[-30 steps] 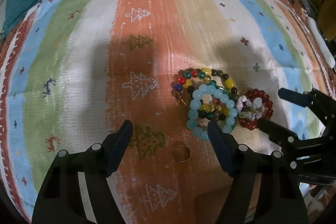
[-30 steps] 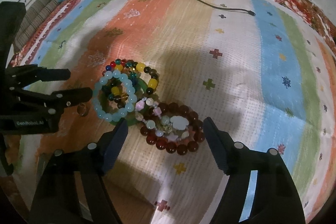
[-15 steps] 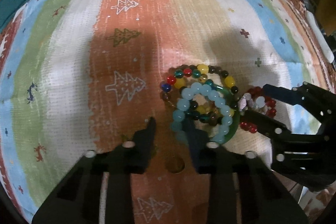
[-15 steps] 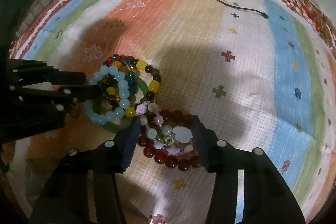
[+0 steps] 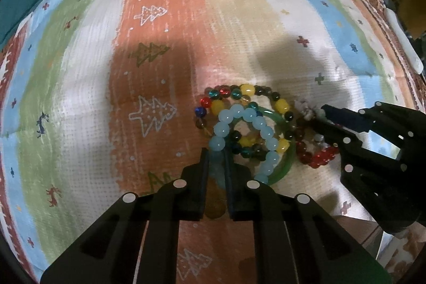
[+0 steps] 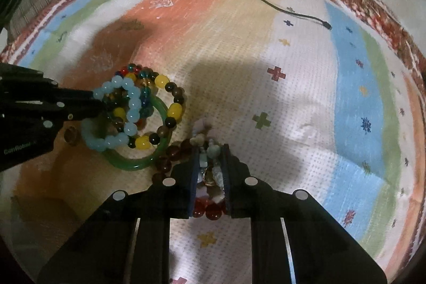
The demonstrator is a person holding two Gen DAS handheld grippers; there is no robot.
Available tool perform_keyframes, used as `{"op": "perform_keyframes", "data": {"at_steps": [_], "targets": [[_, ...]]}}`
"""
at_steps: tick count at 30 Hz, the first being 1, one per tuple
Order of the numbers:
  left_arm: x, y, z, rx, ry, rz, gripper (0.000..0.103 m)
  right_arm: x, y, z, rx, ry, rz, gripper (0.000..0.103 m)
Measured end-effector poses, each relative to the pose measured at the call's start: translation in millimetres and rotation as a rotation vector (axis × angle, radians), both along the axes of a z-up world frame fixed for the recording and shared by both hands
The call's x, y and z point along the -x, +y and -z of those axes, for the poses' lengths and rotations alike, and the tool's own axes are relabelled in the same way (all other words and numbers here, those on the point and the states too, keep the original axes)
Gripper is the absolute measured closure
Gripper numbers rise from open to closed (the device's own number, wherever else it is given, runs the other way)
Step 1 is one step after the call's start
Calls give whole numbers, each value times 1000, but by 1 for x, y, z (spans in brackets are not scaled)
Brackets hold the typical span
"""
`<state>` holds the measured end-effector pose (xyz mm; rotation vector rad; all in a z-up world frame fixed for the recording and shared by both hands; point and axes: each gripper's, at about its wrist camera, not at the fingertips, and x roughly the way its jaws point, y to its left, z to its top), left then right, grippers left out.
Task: Organize jewelry
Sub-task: 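Lift the light-blue bracelet with the left tool while the right tool lifts the white-and-pink bracelet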
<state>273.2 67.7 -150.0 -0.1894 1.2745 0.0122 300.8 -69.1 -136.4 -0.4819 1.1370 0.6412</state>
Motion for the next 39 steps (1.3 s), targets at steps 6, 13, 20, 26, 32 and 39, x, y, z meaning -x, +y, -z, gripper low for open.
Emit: {"op": "perform_keyframes", "data": {"at_steps": [6,13,20,26,32,39], "targets": [[-1,-4,-11,-13,-28,6,92,2,2,-10,-39,16,0,86],[7,-4,-27,-3,-64,14,92,5,1,-30,-84,10,12,86],[8,-9,-40,-5,-91,17,92,3,-10,-39,-109,21,39,86],[11,-12,-41,-6,-90,24,92,0,-16,-39,-119,43,75,85],[11,-15,-43,-1,-96,33,92,-2,-16,-34,-112,64,86,80],[9,-13,-38,-13,-85,30,92,-1,-16,-26,-90,80,80,69]]}}
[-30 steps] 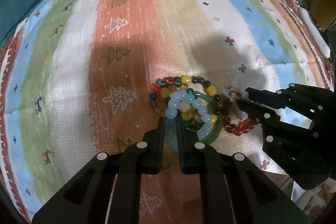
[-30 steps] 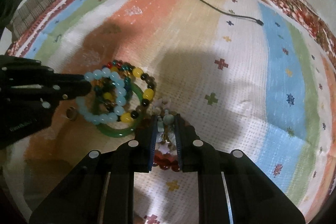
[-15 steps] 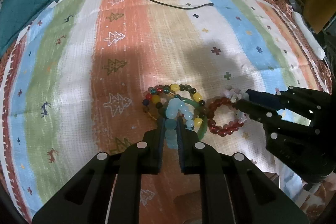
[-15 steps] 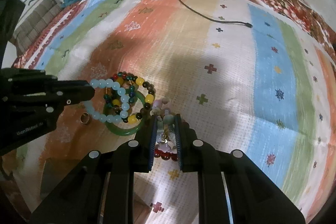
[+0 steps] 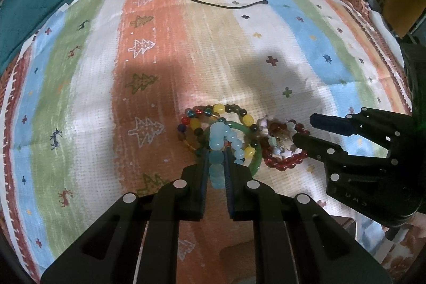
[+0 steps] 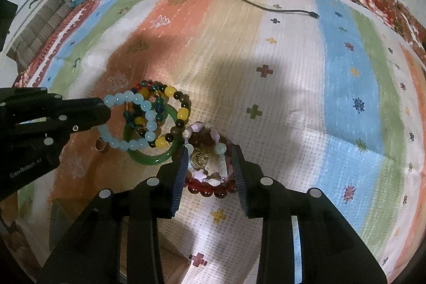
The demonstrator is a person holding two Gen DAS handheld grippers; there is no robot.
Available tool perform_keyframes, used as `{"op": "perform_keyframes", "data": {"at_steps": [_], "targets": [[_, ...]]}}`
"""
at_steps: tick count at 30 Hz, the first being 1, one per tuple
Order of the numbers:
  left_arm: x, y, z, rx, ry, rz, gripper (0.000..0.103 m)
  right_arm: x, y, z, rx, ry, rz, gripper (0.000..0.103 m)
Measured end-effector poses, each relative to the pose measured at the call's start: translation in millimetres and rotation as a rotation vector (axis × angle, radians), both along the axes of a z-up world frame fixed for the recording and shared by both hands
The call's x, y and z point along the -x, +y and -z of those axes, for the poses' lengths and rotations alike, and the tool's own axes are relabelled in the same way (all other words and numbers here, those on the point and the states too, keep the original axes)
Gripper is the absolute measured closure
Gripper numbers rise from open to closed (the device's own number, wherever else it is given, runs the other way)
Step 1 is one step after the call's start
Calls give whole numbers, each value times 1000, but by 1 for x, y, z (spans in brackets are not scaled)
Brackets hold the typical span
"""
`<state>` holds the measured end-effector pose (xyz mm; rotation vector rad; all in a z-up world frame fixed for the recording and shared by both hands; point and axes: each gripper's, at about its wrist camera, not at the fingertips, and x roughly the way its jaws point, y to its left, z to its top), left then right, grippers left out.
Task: Organize jewelry
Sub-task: 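Lift the light-blue bracelet with the left tool while the right tool lifts the white-and-pink bracelet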
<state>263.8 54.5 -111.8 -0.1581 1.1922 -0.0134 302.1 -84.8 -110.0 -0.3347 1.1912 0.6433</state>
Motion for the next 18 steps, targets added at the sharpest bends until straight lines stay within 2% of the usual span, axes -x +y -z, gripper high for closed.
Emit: {"op": "perform_keyframes", "data": {"at_steps": [13,18], "targets": [[-2,3,6,1,13,-1,92,-8,9,19,28,14,-12,69],[-3,4,10,-1,22,2,92,-9,11,24,61,-8,-16,69]]}}
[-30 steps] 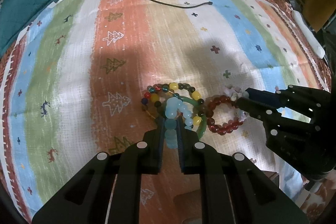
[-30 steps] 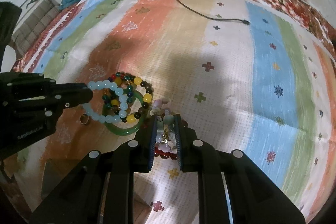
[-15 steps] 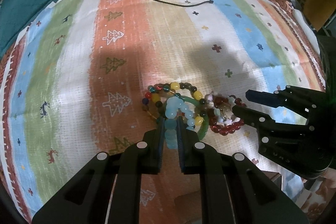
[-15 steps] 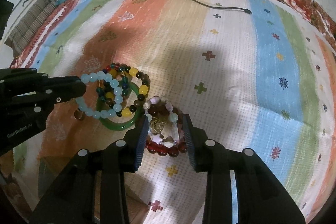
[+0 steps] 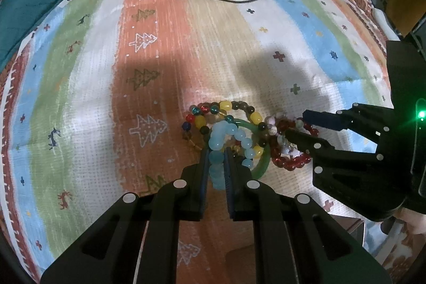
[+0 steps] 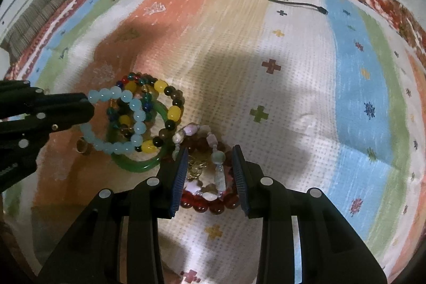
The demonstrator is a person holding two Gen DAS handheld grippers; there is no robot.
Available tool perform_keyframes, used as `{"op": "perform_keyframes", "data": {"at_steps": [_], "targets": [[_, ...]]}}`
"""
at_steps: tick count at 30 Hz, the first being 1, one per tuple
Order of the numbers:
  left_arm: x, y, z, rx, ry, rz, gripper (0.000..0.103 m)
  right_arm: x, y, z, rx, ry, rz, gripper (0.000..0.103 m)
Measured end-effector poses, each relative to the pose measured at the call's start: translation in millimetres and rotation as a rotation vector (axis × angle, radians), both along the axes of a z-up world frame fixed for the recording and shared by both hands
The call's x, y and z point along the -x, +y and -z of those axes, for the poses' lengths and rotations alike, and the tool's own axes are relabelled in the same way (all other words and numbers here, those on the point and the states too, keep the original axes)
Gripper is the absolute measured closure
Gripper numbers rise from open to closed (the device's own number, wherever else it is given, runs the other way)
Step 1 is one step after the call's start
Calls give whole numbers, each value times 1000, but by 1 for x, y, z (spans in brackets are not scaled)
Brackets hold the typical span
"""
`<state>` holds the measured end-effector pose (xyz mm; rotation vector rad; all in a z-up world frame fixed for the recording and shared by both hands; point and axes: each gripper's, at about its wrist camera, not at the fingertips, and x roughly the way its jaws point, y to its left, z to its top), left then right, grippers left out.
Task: Organize jewelry
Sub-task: 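Lift the light-blue bracelet with the left tool while the right tool lifts the white-and-pink bracelet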
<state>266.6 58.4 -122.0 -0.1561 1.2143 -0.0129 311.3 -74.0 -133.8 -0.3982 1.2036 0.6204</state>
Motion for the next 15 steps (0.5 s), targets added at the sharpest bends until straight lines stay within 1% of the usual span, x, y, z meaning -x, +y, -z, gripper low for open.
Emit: {"op": "perform_keyframes", "data": {"at_steps": [2,5,6,8,10,15], "targets": [[-1,0,1,-2,1,0,92,-1,-1,1,-2,-3,2,71],[-1,0,2,-4,2,0,92,-2,-2,3,21,-25,2,83],[-1,0,2,-5,2,1,92,-2,-3,4,24,-27,3,85],[-1,0,3,-6,3,4,92,-2,-4,4,22,-28,4,87],[-1,-1,3,-10,3,8,92,-2,-4,3,29,-37,1,92],[0,-2,-1,-3,-4,13,92,0,-5,-2,13,-34,1,91]]}}
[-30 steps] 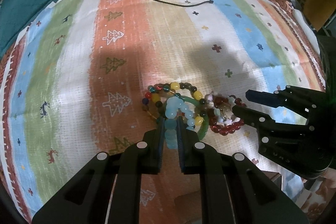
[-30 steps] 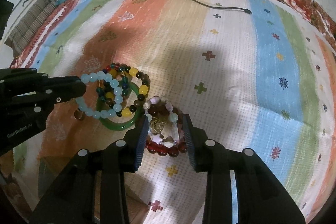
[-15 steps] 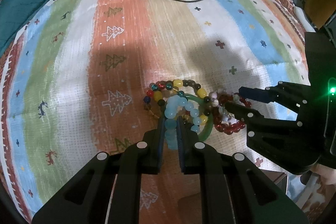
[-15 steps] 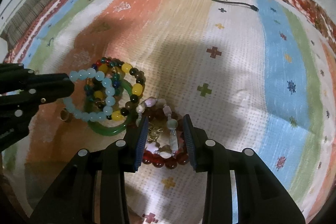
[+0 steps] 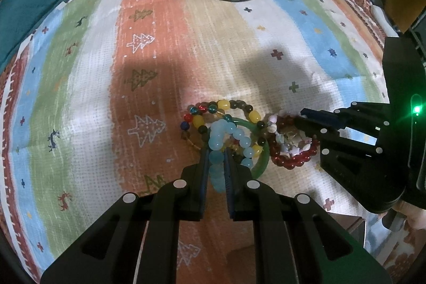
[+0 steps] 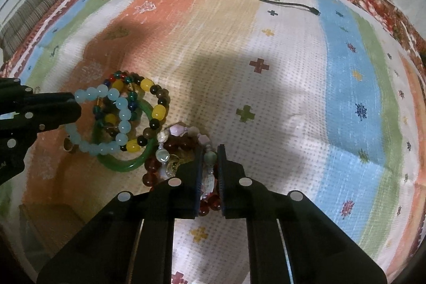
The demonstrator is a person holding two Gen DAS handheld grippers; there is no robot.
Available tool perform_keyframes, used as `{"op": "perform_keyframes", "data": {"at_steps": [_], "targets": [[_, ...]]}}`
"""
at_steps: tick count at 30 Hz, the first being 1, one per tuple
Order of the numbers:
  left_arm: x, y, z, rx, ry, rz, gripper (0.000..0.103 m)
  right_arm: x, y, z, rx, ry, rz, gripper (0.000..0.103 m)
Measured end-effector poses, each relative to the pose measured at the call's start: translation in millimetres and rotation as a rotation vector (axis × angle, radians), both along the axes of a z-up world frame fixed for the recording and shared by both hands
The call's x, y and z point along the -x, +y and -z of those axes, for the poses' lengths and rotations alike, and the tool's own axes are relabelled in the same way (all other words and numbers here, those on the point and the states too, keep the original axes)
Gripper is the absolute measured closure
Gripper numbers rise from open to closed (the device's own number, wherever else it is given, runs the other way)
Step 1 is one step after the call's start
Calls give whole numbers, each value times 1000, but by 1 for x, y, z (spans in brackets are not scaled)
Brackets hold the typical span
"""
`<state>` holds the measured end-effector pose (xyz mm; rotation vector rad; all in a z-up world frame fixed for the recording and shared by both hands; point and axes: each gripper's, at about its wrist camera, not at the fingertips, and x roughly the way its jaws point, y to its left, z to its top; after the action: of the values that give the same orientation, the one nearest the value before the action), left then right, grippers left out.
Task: Organize jewelry
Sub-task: 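Lift the light-blue bracelet with the left tool while the right tool lifts the white-and-pink bracelet, then carry both bracelets over the silver tin and open both tools to drop them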
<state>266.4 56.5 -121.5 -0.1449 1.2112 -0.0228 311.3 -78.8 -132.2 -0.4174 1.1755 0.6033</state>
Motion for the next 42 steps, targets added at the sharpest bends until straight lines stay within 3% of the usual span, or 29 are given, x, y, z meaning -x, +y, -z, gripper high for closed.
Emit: {"op": "perform_keyframes", "data": {"at_steps": [11,26,42], "targets": [[12,0,-26,13,-60,2,92,19,-5,-46,-67,-53,-9,91],[32,-13,-59,9,-139,14,92,36,-31,-84,-161,-87,75,91],[71,-27,-97,25,-232,24,92,71,-43,-117,-213,-149,89,91]]}}
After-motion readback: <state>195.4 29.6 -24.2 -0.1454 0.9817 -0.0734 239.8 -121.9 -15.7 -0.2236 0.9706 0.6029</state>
